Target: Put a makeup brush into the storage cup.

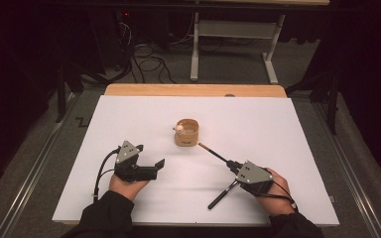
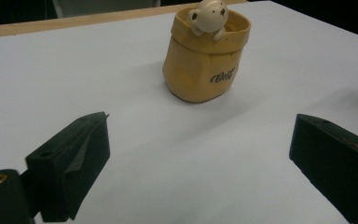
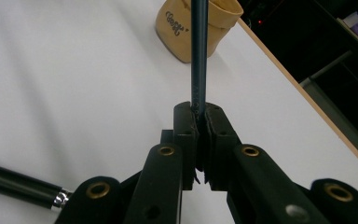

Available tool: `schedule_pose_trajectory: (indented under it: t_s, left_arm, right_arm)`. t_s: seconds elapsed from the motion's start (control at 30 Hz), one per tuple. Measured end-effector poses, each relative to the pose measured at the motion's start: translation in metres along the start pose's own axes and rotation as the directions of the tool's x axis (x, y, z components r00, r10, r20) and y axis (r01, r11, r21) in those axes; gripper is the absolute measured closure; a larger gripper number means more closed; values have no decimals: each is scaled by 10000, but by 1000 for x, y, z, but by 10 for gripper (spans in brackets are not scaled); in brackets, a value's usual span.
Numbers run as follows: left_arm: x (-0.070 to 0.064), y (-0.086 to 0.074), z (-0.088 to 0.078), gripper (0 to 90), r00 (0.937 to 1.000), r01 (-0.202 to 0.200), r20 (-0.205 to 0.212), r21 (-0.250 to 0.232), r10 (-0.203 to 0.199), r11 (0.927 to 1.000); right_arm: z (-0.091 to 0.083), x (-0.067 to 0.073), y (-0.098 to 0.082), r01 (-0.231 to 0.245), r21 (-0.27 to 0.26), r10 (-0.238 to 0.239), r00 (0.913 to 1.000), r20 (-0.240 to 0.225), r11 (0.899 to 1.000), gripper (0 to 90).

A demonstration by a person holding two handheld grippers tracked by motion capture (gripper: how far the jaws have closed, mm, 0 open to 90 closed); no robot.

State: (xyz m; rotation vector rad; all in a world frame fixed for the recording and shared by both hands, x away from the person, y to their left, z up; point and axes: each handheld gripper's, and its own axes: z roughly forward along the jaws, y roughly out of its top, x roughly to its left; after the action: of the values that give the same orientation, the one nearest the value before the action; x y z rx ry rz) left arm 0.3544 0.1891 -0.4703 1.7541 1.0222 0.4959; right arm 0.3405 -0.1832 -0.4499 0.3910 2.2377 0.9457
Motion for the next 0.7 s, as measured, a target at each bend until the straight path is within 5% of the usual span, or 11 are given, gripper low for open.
schedule_pose_trajectory:
  t_s: [0.37, 0.7]
  left_arm:
    - [-7, -1, 1, 2, 9990, -301, 321, -306, 311, 9991]
    - [-8, -1, -2, 4, 9991, -362, 213, -670, 377, 9971]
  right_arm:
    - [-4, -5, -3, -1350, -691, 1364, 9905, 160, 9884, 864]
    - [-8, -11, -8, -2735, -1435, 2779, 9606, 109, 9511, 864]
